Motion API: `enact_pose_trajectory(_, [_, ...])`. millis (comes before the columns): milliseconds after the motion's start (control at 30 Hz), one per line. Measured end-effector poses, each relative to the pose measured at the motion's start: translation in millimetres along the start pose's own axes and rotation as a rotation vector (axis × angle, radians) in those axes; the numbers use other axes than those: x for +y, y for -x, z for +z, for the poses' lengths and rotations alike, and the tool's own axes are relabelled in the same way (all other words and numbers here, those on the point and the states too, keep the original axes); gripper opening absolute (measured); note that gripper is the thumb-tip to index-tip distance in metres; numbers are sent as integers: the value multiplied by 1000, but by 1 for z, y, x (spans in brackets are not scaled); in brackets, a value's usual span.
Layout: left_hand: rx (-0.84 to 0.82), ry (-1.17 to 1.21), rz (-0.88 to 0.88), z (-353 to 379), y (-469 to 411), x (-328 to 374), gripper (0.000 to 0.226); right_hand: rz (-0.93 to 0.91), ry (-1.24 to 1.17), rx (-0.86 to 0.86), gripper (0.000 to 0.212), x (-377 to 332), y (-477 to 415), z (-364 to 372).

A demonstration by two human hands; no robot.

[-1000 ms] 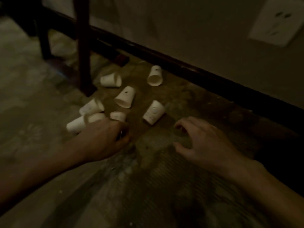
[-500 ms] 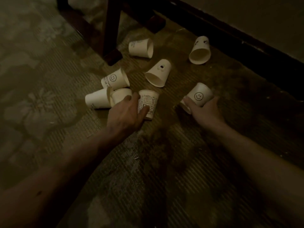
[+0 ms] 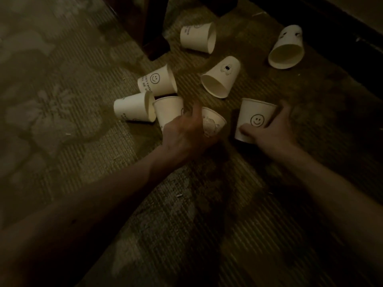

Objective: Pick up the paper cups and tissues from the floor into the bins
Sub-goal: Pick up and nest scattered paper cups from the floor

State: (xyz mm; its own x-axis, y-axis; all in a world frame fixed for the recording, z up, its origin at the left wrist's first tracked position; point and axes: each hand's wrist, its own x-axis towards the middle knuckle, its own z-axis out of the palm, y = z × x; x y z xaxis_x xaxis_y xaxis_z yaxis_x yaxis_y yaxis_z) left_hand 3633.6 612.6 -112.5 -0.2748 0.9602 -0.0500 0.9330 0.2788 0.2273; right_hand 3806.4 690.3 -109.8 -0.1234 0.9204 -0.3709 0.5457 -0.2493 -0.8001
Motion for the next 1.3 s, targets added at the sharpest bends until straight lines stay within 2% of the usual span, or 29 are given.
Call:
enact_pose_trajectory(67, [-68,116,-7,-5,10,-6,86,82,-82,-102,88,2,8,2])
enact_pose_trajectory(167, [-221,335,-122,-12,27,-13,80,224,-399,-352,39,7,21,3])
enact_pose_trajectory(233, [-294,462,-174,-14,38,-18,72,235,-544,-455,23,9,27,4])
enact_pose_trajectory(267, [-335,536,-193,-15,43,-21,69,229,-570,-492,27,9,29,6])
enact_pose_trajectory(367, [-463,740,-201,-18,58,-28,70,240,-565,-597,59,8,34,14])
enact_pose_trajectory(433, [-488,829,-204,-18,66,-31,70,241,-546,-641,65,8,36,19])
enact_pose_trajectory(500, [-455,831,-187,-21,71,-33,63,215,-533,-661,60,7,38,23])
enact_pose_trajectory(567, [-329,678,-147,-24,77,-34,56,159,-519,-664,47,8,41,27])
enact_pose_trajectory(700, [173,334,-99,-35,88,-38,44,95,-503,-619,34,8,46,33])
enact_pose_trajectory(767, [402,201,-147,-39,91,-49,49,79,-518,-596,21,9,46,35])
enact_pose_trajectory(800, [453,163,-180,-40,91,-56,54,78,-523,-586,16,8,47,36])
enact_pose_trajectory(867, [389,173,-260,-37,91,-66,63,83,-526,-560,12,7,48,39])
enact_pose_trajectory(933, [283,294,-315,-28,91,-71,62,87,-528,-542,13,5,49,43])
enact_pose_trajectory(1067, [284,536,-360,-20,84,-77,59,73,-533,-531,17,4,48,51])
enact_pose_trajectory(1300, [242,731,-488,-26,76,-83,47,76,-538,-489,12,6,52,52])
